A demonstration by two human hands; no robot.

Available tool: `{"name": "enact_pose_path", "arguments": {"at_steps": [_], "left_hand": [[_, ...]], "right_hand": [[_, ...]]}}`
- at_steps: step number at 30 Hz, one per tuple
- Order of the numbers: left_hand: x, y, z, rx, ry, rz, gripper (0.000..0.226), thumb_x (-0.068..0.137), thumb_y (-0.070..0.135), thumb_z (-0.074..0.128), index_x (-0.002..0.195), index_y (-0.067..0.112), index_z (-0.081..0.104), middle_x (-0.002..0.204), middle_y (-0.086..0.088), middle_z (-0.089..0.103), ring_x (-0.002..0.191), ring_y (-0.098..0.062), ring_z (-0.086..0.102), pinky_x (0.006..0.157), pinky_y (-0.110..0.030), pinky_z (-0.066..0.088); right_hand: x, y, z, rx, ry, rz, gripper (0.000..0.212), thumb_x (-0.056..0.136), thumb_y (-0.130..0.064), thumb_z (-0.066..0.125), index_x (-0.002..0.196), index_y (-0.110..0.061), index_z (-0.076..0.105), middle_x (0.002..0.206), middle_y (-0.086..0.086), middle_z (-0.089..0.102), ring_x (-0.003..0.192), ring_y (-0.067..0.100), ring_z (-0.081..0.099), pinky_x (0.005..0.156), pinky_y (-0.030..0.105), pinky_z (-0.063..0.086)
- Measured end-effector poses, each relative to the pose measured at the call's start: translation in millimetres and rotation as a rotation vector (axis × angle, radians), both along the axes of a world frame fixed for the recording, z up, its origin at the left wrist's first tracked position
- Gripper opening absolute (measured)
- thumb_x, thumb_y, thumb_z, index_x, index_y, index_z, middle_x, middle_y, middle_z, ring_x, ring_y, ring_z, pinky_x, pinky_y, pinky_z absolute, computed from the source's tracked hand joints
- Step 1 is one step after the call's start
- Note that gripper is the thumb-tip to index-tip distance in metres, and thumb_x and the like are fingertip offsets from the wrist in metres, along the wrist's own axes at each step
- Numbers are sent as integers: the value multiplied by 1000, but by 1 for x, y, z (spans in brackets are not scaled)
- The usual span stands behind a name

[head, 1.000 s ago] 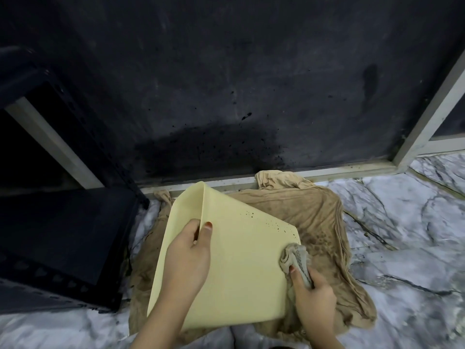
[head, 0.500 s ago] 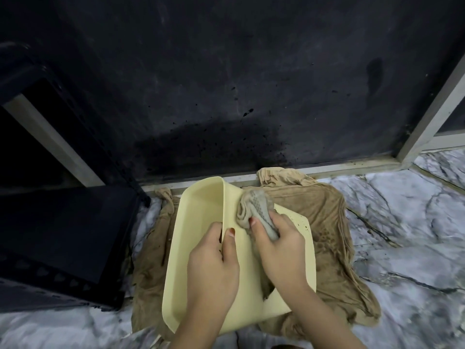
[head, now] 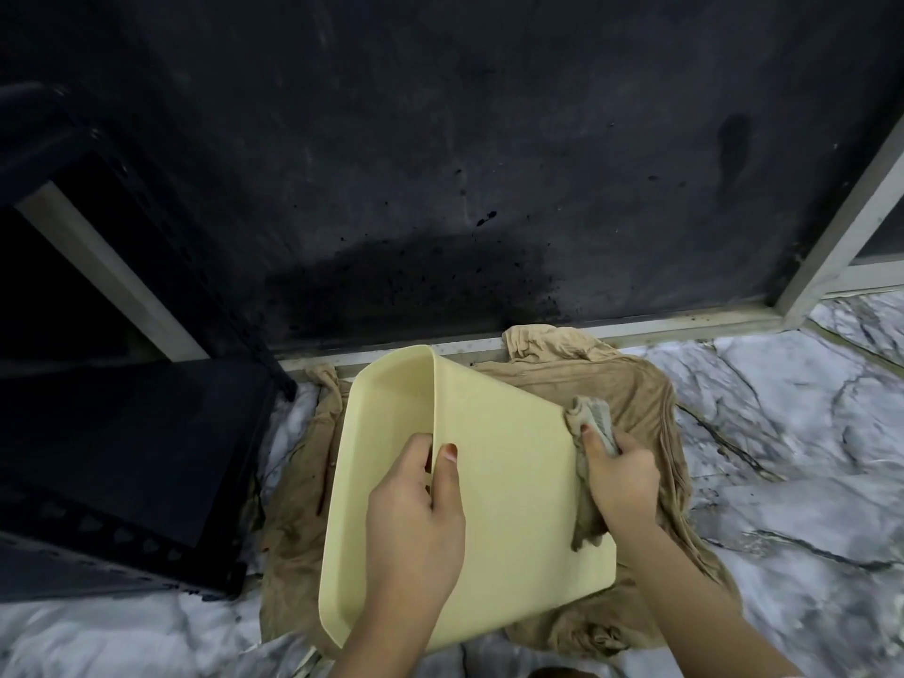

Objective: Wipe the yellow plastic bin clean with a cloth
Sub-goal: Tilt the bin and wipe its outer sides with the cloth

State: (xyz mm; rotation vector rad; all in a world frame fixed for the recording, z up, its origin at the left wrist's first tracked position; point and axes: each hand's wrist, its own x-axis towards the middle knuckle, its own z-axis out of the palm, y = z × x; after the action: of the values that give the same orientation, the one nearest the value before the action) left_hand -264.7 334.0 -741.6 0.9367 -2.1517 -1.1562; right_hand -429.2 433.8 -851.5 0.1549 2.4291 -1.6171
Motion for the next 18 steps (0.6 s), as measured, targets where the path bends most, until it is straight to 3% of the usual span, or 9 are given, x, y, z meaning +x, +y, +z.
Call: {"name": "enact_pose_path", "arguments": {"at_steps": [6,8,11,14,16,18], "left_hand": [[-4,8,-1,-93,-26,-42,27,94,27,42,71,13,44,45,2,37,45,-18,32,48,-33,30],[-5,11,1,-119,-35,-57,27,94,27,42,72,12,45,47,2,38,47,-19,34,49,-34,31],[-8,12,1,-124,-44,-53,26,94,28,42,72,13,45,48,2,38,47,-19,33,49,-34,31],[-9,12,2,-139,-45,-49,27,93,28,42,70,14,43,47,2,35,46,-18,31,48,-33,30],[-9,13,2,-154,-53,-56,28,93,29,41,70,14,43,47,1,34,46,-19,31,48,-33,30],[-9,14,2,-177,-58,-67,28,92,29,41,69,14,41,46,1,33,46,-19,31,48,-33,30]], "right_hand": [[17,25,-11,-52,-91,-158,37,89,-34,55,106,-3,63,70,4,57,67,21,49,68,33,37],[30,26,-13,-61,-82,-187,38,88,-36,55,107,-4,64,76,11,62,75,28,53,73,36,42],[55,23,-6,-81,-26,-168,39,87,-35,57,115,-10,64,102,18,68,97,35,58,80,36,43],[78,18,15,-128,69,-66,28,86,-25,61,108,-8,66,92,10,64,89,27,56,73,29,34],[90,10,35,-164,154,19,22,85,-21,63,104,-11,67,86,4,62,81,15,57,70,25,36],[93,-1,52,-188,265,107,15,85,-19,63,99,-16,68,82,-3,61,80,2,56,64,11,37]]}}
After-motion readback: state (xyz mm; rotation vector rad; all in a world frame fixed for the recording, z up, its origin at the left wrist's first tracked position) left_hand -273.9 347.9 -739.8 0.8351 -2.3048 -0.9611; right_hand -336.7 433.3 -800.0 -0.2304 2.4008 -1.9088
